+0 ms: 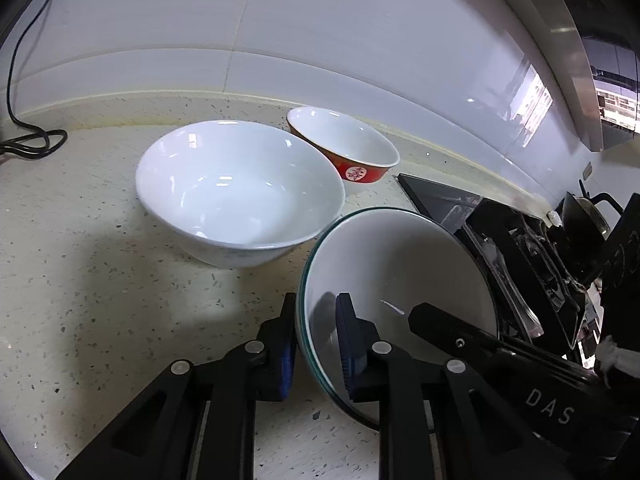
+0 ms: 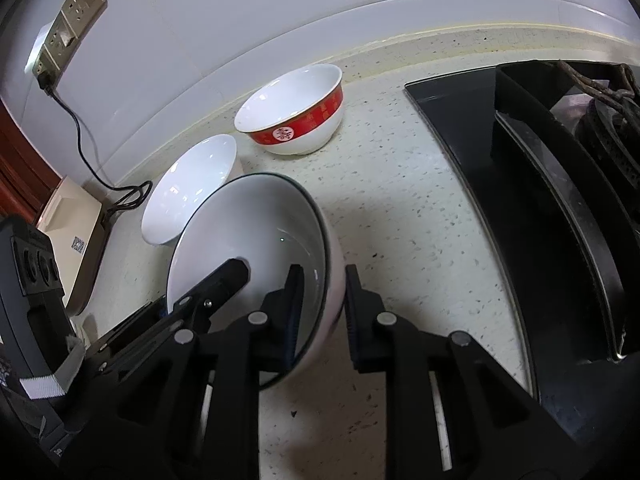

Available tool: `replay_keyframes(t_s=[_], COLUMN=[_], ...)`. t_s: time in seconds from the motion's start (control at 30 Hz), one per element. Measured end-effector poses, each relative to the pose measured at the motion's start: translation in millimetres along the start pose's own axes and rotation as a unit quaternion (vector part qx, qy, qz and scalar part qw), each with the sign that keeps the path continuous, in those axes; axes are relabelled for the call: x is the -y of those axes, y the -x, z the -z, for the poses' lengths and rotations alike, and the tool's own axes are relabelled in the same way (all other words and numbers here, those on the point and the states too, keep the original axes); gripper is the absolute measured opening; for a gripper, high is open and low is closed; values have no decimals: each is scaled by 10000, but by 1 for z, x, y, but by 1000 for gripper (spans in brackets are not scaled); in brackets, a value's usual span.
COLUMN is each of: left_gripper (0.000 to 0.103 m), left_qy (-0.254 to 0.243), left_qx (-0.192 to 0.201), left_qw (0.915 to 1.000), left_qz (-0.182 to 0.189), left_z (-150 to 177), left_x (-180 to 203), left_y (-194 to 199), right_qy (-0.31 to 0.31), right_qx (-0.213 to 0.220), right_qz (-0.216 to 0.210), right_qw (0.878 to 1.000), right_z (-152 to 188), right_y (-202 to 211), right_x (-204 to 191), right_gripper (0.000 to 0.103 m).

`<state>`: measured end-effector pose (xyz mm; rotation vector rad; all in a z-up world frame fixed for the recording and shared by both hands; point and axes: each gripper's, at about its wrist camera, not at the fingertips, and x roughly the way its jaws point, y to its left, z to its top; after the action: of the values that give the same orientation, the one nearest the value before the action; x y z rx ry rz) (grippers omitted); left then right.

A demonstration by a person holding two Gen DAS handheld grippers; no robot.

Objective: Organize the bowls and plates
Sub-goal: 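Carry the held bowls with both grippers toward the cooker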

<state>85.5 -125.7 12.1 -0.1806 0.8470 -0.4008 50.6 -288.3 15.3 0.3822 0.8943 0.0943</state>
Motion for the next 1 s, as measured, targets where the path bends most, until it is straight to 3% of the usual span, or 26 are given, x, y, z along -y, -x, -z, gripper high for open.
replay_keyframes(t_s=[0.33,0.73,1.0], left_gripper=[19,19,19], left_qy=[200,563,769], left_qx=[7,366,425], left_qw=[9997,9969,9949], left_qz=[-111,-419,-495], left_z=[13,18,28], left_x=[-16,-52,-74], left_y=[24,58,75], right_qy=[244,921,997], right_qx=[-15,-100,-125], right_qz=[-387,-719,-1104], right_qw=[9990,9931,9888], right_z=[3,21,30], right_y=[3,-7,-9], right_x=[-15,-57,-72], right_gripper=[22,22,22])
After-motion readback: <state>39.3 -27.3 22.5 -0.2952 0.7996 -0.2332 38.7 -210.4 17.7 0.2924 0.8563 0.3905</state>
